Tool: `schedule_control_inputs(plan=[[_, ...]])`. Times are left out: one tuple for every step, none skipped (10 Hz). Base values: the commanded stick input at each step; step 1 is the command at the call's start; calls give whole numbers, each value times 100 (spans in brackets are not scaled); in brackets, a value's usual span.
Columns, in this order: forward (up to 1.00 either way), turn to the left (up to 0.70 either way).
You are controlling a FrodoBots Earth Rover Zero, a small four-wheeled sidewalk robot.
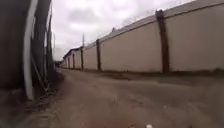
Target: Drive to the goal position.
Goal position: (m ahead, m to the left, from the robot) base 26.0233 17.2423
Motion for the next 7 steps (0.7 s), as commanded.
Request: schedule_control_inputs(plan=[[70, 0], [70, 0], [70, 0], [70, 0], [70, 0], [70, 0], [70, 10]])
